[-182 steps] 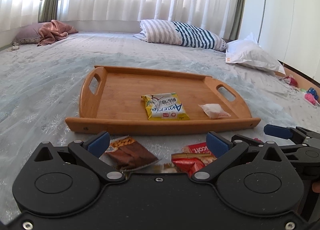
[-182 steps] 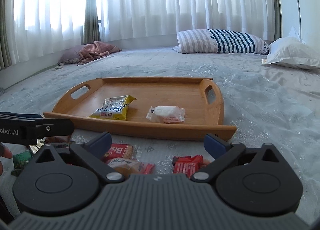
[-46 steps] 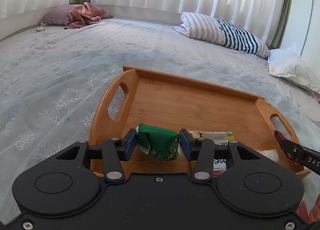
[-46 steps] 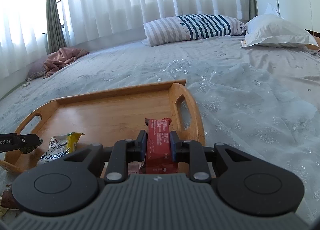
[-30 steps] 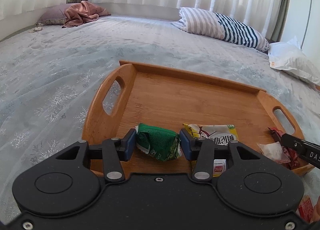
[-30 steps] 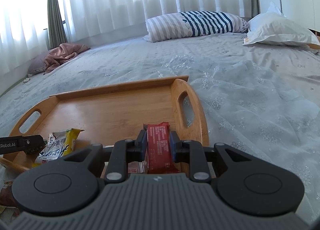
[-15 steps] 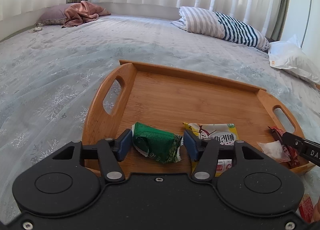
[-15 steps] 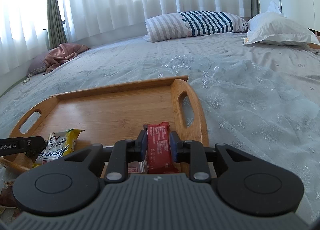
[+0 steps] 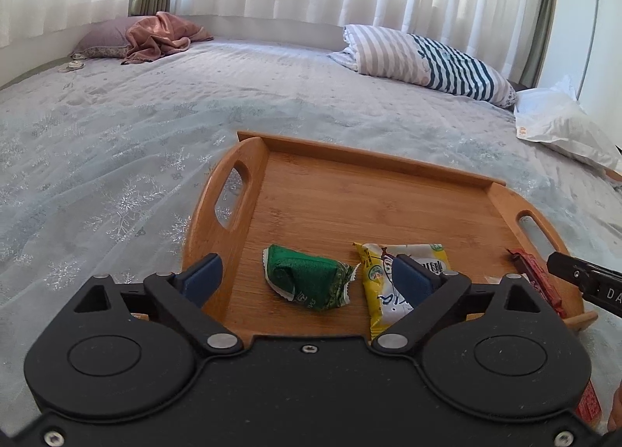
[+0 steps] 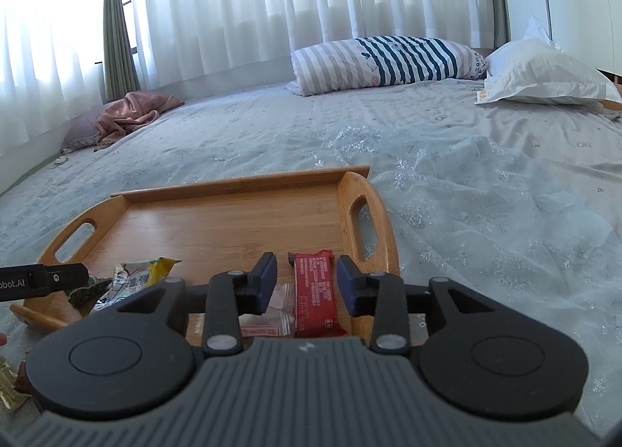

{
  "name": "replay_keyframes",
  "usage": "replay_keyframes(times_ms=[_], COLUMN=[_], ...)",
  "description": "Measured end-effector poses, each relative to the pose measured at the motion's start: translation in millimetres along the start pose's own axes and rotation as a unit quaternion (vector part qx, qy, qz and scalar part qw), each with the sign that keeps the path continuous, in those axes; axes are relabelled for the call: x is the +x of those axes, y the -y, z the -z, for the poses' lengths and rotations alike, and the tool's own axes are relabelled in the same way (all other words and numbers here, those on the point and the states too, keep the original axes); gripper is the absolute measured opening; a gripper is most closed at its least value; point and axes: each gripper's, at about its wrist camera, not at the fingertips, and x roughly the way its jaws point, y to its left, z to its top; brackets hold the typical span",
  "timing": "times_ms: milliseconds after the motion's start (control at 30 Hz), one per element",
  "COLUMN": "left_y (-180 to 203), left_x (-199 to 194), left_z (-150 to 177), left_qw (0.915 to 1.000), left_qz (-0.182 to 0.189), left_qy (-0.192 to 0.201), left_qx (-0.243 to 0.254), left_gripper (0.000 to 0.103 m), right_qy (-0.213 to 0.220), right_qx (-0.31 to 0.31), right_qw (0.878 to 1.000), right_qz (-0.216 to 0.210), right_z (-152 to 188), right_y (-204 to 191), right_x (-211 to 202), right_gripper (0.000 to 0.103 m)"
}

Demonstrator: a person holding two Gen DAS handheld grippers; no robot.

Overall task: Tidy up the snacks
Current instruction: 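Move both tools back over the remaining snack pile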

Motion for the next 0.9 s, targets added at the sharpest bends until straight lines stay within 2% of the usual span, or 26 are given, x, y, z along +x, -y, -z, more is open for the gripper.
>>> replay_keyframes(times_ms=[500, 700, 900], left_y=[-4.4, -13.4, -22.8], left_x=[-49.9, -67.9, -81.5], left_z=[32.0, 45.4, 56.0], left_qw=[0.9995, 0.9994, 0.9991], left_qz=[0.019, 0.020, 0.025], left_qy=[0.010, 0.021, 0.025], left_qx=[0.024, 0.020, 0.023], left_gripper=[0.100, 0.101, 0.101], right_qy=[0.009, 0.020, 0.028], right_qx=[-0.032, -0.055, -0.042], right_qw=[0.999, 0.998, 0.999], right_qz=[-0.028, -0.025, -0.018], right_z=[25.7, 41.1, 54.0], right_y=[-9.2, -13.8, -5.3], right_x=[-44.2, -60.1, -72.8], right_gripper=[0.080, 0.088, 0.092])
